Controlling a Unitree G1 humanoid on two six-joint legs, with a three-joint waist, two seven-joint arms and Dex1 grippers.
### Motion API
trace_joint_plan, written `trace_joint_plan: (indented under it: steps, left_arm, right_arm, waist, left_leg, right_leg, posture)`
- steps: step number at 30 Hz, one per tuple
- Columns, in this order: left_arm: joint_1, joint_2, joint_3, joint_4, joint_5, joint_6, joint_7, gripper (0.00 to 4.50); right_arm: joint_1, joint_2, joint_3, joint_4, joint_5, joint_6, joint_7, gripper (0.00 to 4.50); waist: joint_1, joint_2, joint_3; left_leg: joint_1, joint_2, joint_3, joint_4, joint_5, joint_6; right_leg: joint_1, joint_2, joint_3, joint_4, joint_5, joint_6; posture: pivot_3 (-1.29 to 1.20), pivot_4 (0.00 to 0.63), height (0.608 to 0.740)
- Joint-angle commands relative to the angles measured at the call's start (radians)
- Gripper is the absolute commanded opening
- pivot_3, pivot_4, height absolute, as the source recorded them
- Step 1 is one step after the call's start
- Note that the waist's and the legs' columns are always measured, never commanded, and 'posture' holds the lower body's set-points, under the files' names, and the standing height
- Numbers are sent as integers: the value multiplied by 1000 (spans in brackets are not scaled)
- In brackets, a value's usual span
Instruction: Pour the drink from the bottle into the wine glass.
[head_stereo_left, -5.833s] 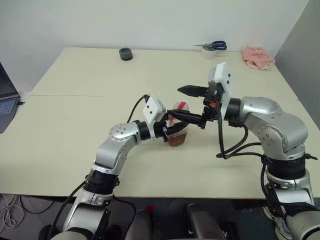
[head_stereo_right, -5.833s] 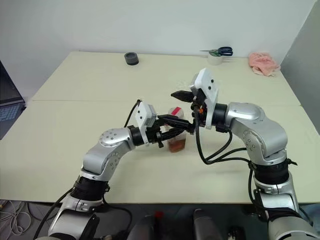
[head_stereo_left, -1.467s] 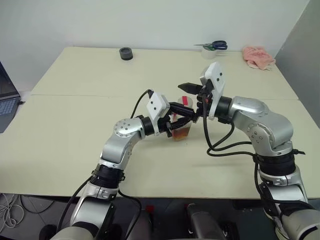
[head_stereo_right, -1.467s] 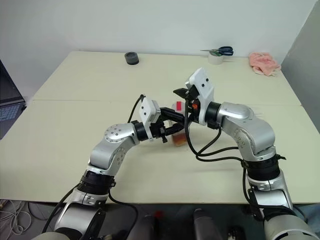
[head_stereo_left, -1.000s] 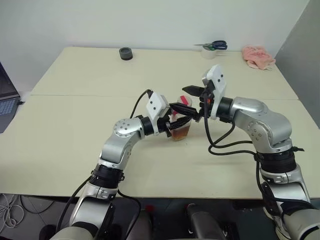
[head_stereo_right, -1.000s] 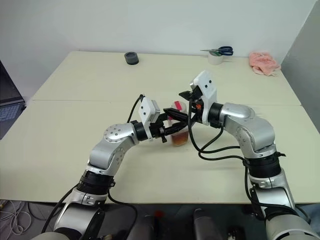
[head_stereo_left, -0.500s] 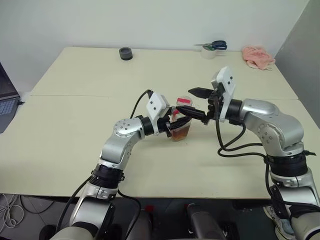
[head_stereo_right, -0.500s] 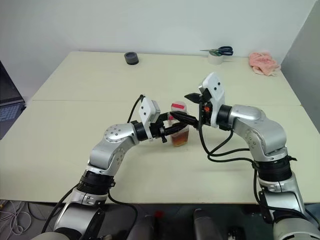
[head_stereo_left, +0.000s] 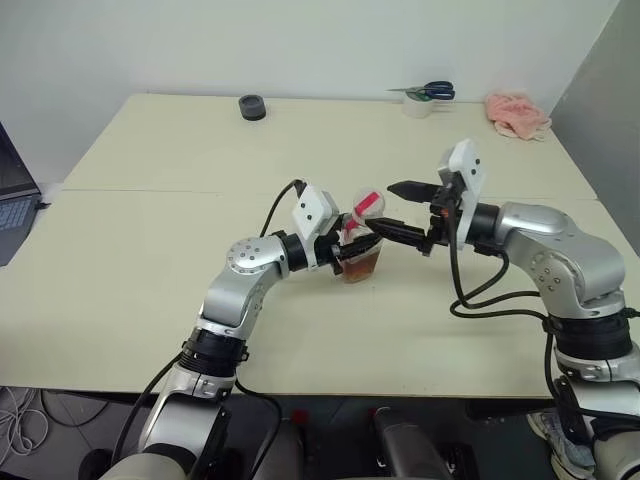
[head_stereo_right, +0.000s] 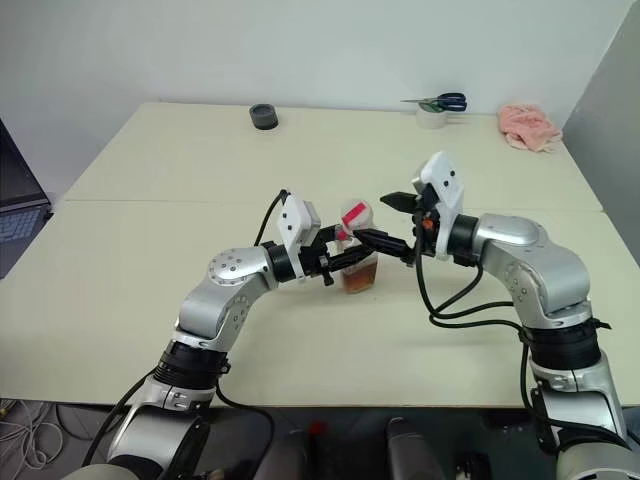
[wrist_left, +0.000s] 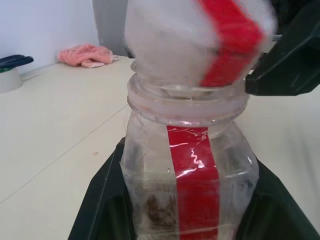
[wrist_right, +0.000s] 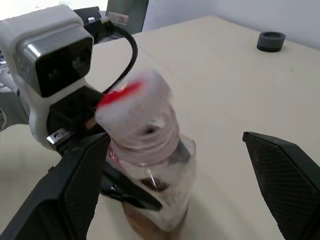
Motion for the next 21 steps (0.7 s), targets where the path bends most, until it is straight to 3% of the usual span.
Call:
trace_joint_plan:
  steps: [1, 10, 21]
  left_arm:
    - [-10, 0, 3, -34, -8, -15, -7, 1796]
    - [-14, 4, 7, -19, 6, -21, 5, 1796]
    - [-91, 28, 132, 184, 29, -75, 124, 1796]
  right_arm:
    - [12, -23, -28, -63, 33, -8, 38, 4500]
    - [22, -17, -28, -94, 37, 4, 21, 4500]
    - [-3, 8, -58, -136, 47, 33, -64, 4500]
  waist:
    - [0, 0, 0]
    - [0, 0, 0]
    - [-1, 0, 0]
  left_leg:
    - [0, 0, 0, 0, 0, 0]
    - [0, 1, 0, 0, 0, 0]
    - [1, 1, 0, 1, 0, 0]
  right_leg:
    - [0, 0, 0, 0, 0, 0]
    - [0, 1, 0, 0, 0, 1]
    - [0, 1, 0, 1, 0, 1]
  posture:
    - [0, 150, 740]
    - [0, 150, 740]
    - [0, 150, 740]
